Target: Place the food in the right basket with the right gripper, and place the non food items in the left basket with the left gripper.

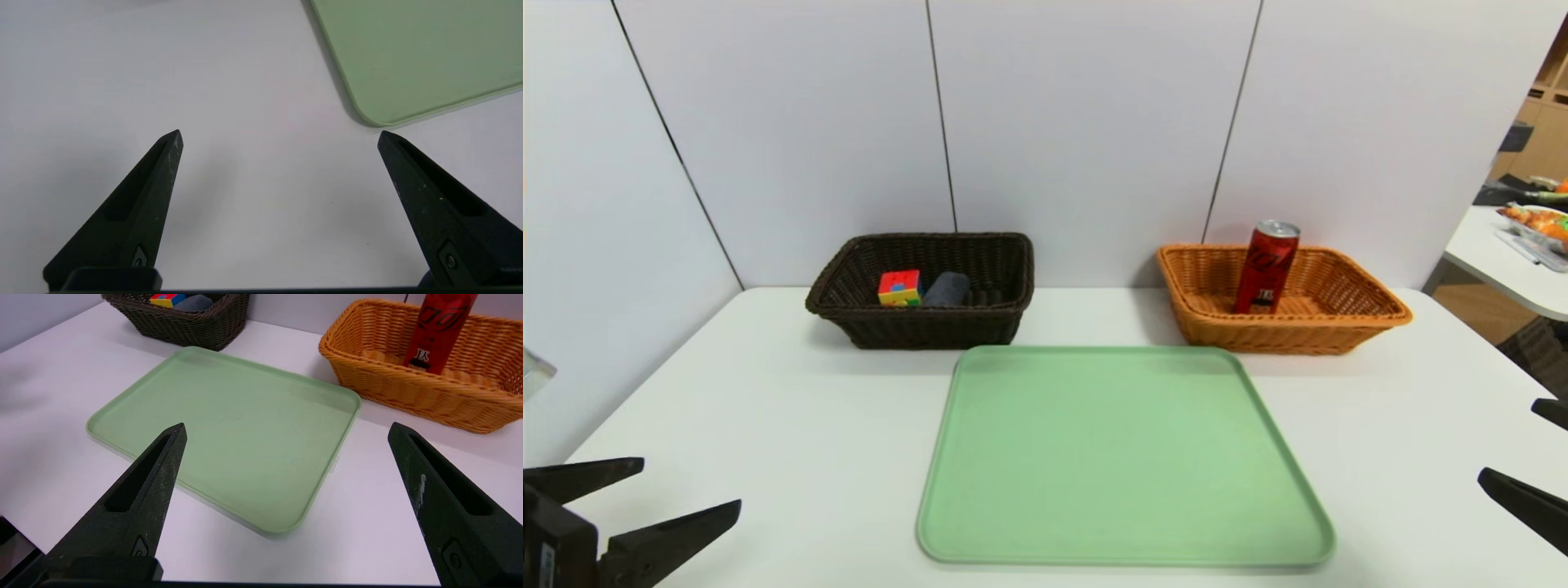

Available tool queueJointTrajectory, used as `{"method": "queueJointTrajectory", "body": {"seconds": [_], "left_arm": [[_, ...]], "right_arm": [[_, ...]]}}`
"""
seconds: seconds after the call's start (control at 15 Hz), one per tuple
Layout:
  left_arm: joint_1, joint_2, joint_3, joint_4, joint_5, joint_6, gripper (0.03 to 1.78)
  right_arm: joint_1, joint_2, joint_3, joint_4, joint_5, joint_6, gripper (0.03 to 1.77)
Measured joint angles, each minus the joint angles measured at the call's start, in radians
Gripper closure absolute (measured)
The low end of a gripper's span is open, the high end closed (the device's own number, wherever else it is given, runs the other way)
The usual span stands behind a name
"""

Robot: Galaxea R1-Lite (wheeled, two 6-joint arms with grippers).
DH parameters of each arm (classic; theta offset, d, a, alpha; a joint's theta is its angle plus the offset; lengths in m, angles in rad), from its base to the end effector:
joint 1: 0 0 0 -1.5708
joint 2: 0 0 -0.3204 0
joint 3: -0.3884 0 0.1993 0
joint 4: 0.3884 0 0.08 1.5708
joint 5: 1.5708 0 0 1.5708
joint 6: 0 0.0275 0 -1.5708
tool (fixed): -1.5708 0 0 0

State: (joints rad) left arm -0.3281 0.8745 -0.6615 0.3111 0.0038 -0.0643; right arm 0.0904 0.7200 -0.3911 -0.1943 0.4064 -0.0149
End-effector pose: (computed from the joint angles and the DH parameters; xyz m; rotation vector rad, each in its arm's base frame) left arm 0.0794 -0.0269 0.2268 0.0246 0.5289 -0.2999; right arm 0.0611 0.0165 0.2090 0.0068 0.1306 0.4970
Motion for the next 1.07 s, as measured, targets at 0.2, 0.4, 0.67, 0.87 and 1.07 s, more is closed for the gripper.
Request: {"method": "queueJointTrajectory", "body": {"seconds": [0.2, 0.4, 0.67, 0.87, 1.07], "left_arm": [[0.079, -0.104, 0.091, -0.005, 0.005, 0.028, 0.12], [0.161, -0.208, 0.177, -0.034, -0.01, 0.071, 0.12], [0.227, -0.337, 0.266, -0.045, -0.072, 0.089, 0.12], [0.272, -0.419, 0.31, -0.048, -0.092, 0.11, 0.12], [0.307, -0.507, 0.38, -0.049, -0.094, 0.152, 0.12]], "right_arm": [[-0.009, -0.082, -0.009, 0.085, -0.005, 0.0, 0.1], [-0.066, -0.169, -0.01, 0.18, -0.001, -0.013, 0.1], [-0.132, -0.263, -0.009, 0.237, 0.0, -0.019, 0.1], [-0.18, -0.321, -0.003, 0.292, 0.001, -0.019, 0.1], [-0.206, -0.38, -0.006, 0.364, -0.001, -0.02, 0.1]]}}
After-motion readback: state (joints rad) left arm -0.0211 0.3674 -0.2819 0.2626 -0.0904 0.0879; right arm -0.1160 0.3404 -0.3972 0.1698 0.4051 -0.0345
